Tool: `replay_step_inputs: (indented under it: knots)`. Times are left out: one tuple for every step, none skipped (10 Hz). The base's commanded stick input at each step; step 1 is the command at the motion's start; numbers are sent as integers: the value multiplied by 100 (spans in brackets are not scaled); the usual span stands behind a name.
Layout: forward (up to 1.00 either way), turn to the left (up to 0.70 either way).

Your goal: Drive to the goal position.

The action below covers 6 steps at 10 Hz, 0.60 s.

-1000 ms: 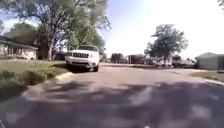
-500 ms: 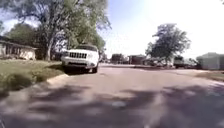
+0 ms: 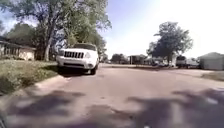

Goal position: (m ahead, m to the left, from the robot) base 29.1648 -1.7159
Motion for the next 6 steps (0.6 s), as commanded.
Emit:
replay_step_inputs:
  knots:
    - [100, 0]
    - [100, 0]
    - [100, 0]
    - [100, 0]
    - [100, 0]
    - [100, 2]
